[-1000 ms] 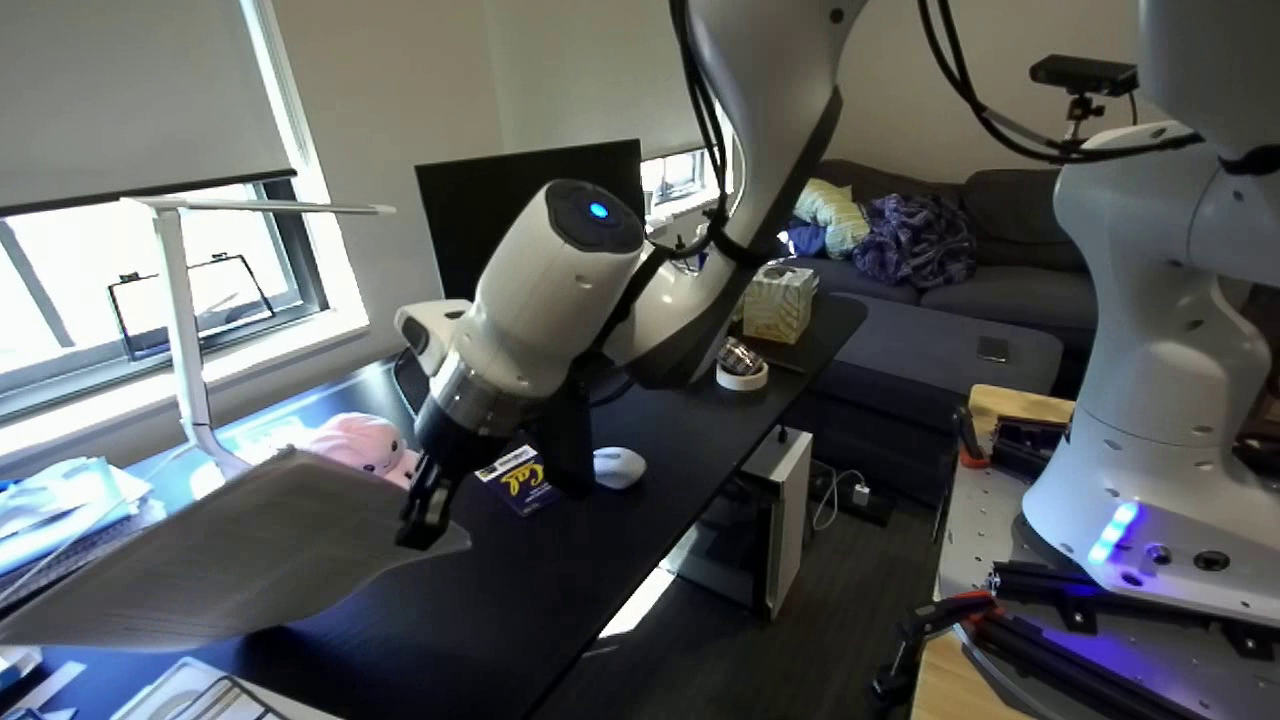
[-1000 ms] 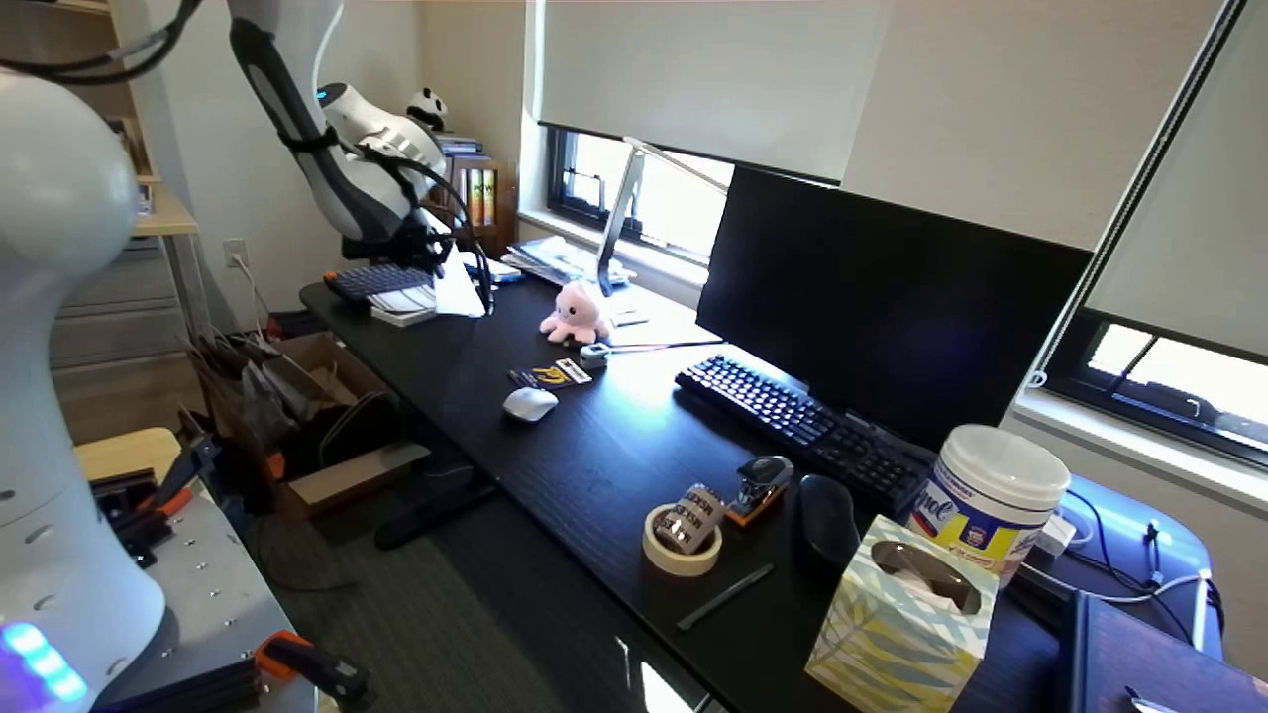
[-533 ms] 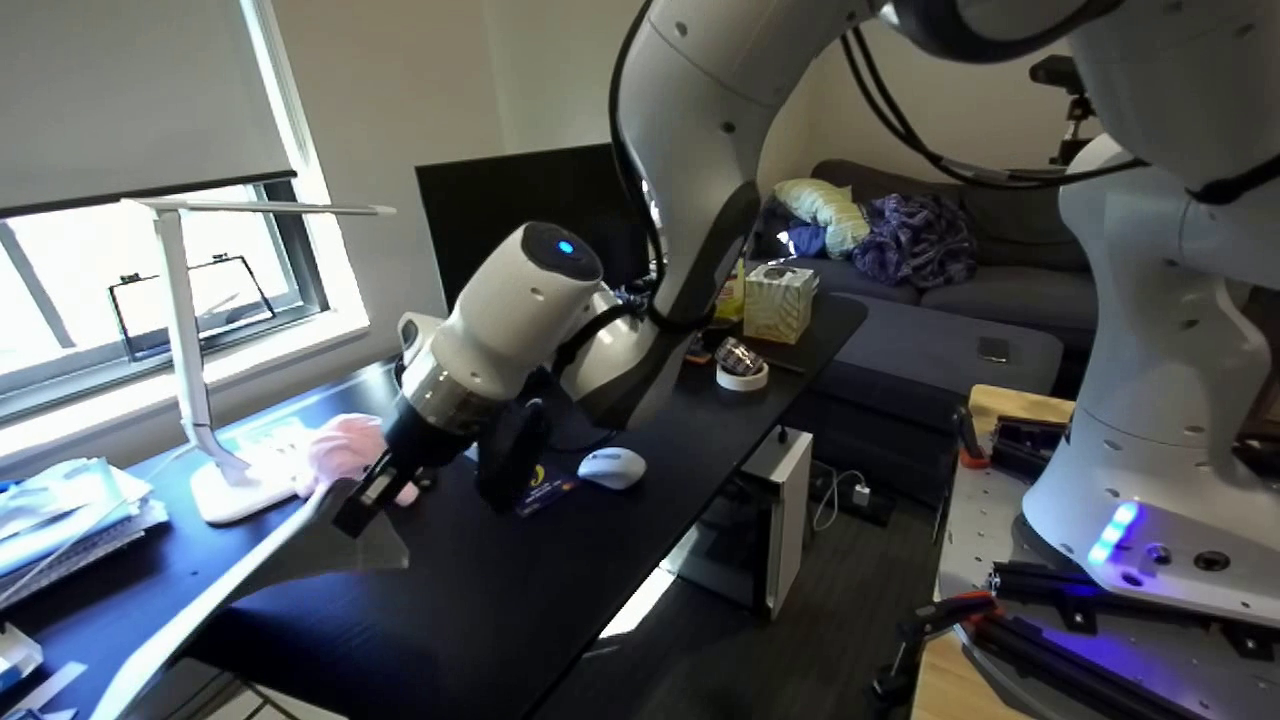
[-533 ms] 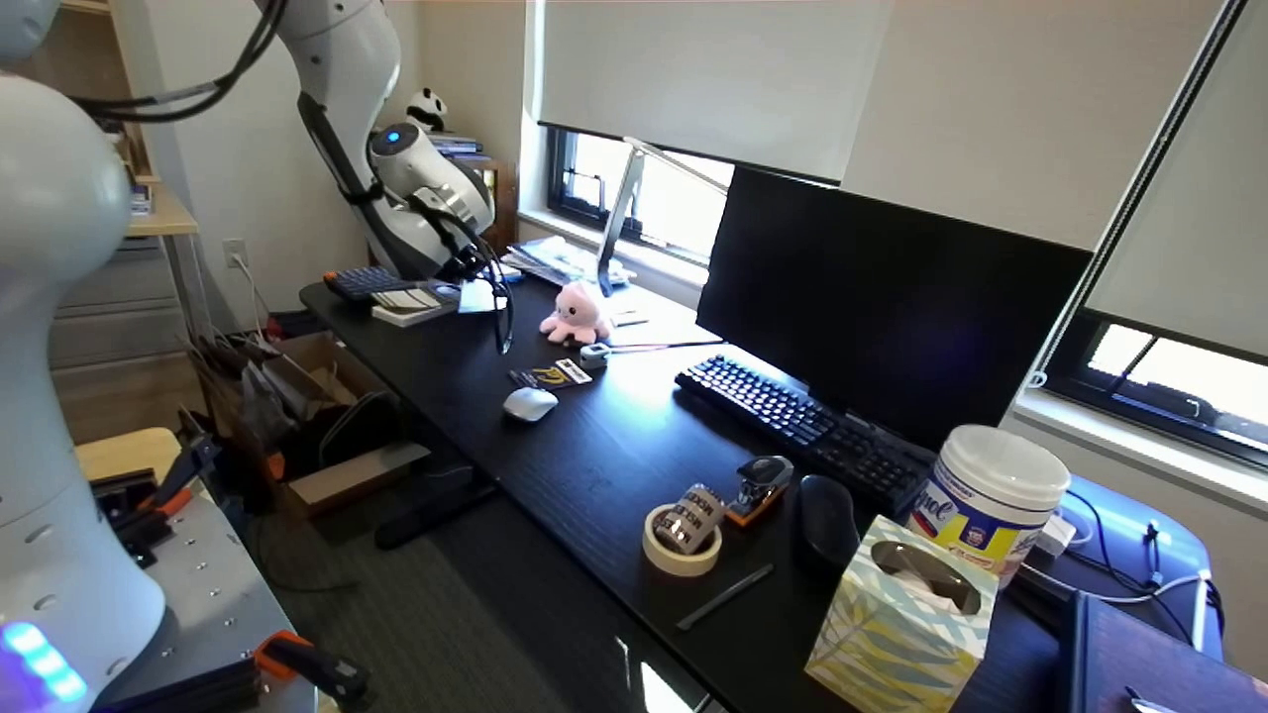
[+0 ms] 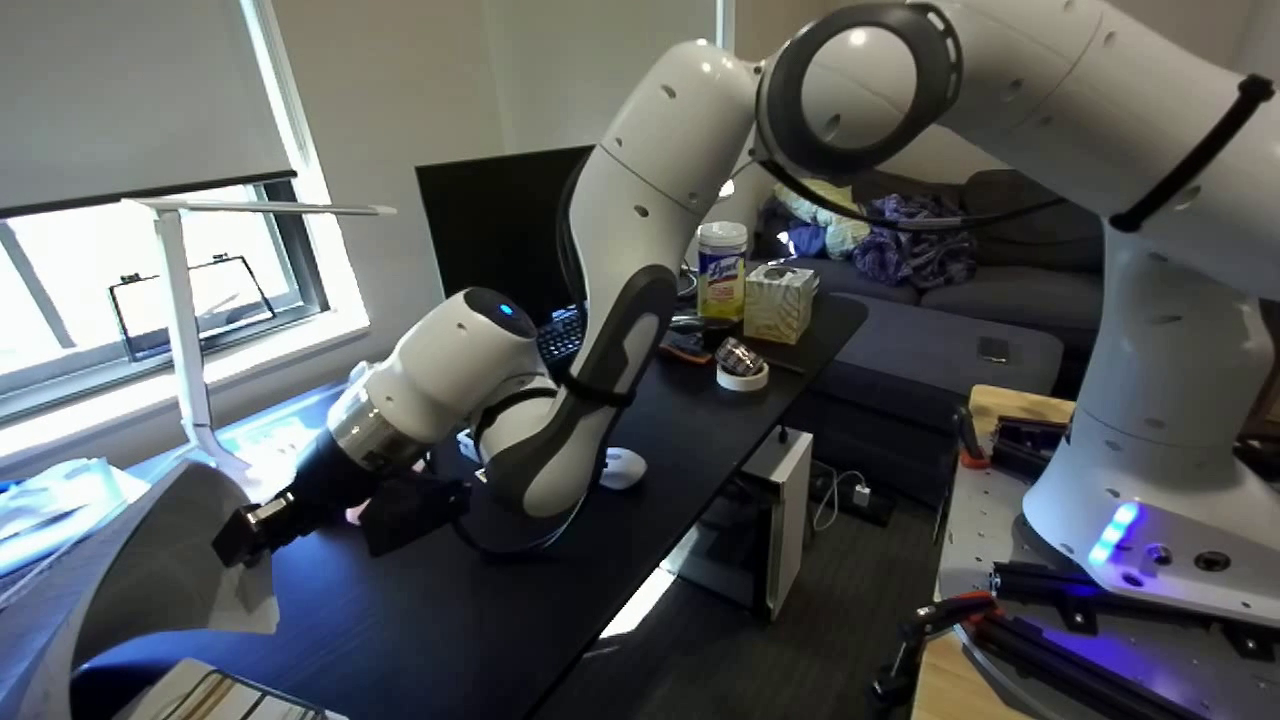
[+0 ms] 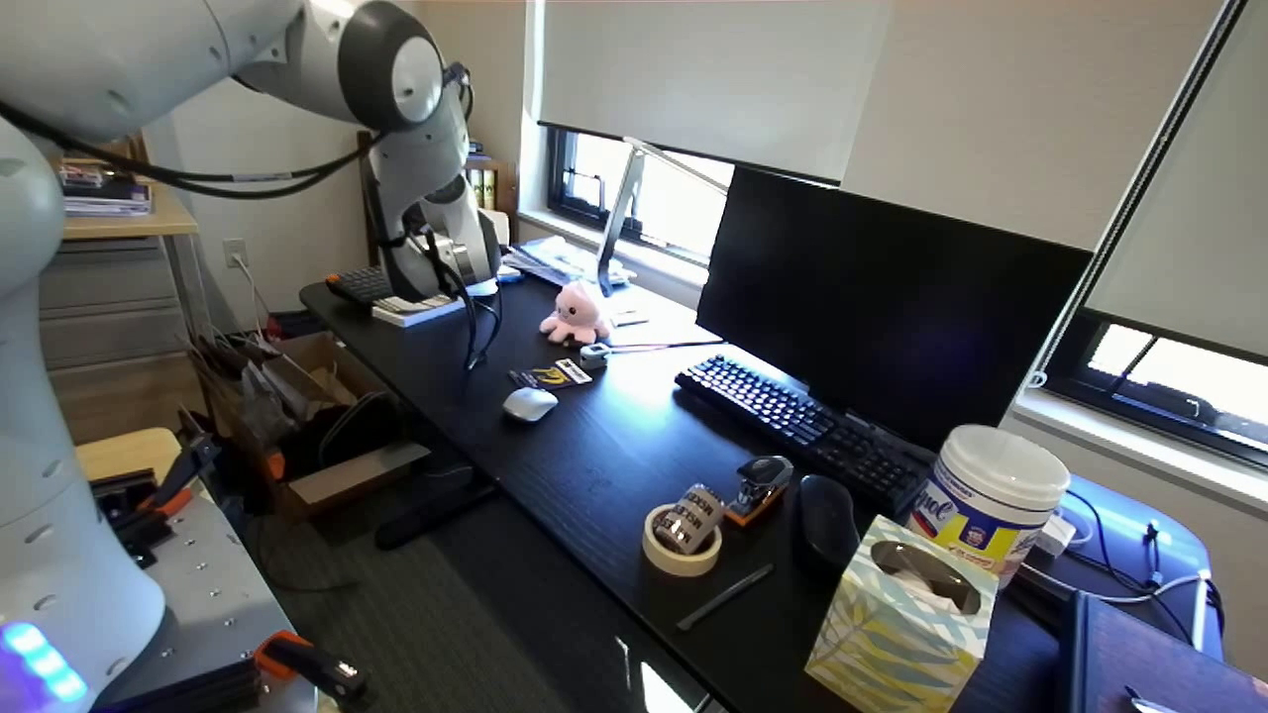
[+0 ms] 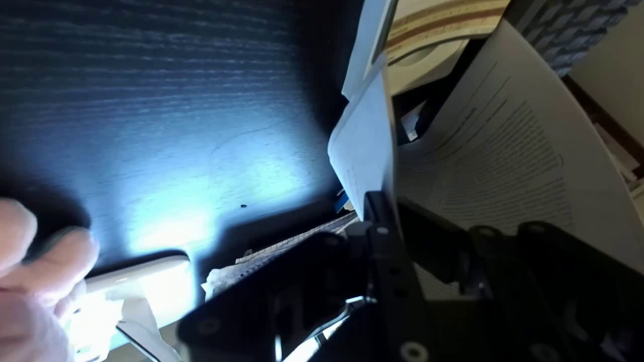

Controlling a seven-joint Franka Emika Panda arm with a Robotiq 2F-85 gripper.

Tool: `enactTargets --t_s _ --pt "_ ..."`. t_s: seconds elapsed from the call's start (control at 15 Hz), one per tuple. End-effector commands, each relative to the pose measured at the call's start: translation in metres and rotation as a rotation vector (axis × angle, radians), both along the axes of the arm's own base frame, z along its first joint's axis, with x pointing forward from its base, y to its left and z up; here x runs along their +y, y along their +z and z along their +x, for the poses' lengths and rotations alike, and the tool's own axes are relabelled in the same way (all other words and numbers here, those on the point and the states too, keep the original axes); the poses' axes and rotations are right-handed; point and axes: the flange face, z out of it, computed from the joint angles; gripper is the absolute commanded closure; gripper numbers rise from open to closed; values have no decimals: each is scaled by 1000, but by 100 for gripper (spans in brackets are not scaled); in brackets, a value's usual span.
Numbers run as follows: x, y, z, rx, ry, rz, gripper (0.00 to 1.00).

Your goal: Flip the papers upside down

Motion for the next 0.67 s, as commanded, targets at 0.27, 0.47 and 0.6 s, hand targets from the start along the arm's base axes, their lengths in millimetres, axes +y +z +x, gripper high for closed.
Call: enactTargets --t_s 0.27,0.47,0.6 --pt "-52 -61 -23 212 -106 27 96" --pt "-74 -65 -49 281 -147 -17 96" --pt "-82 -64 -69 309 -138 -49 96"
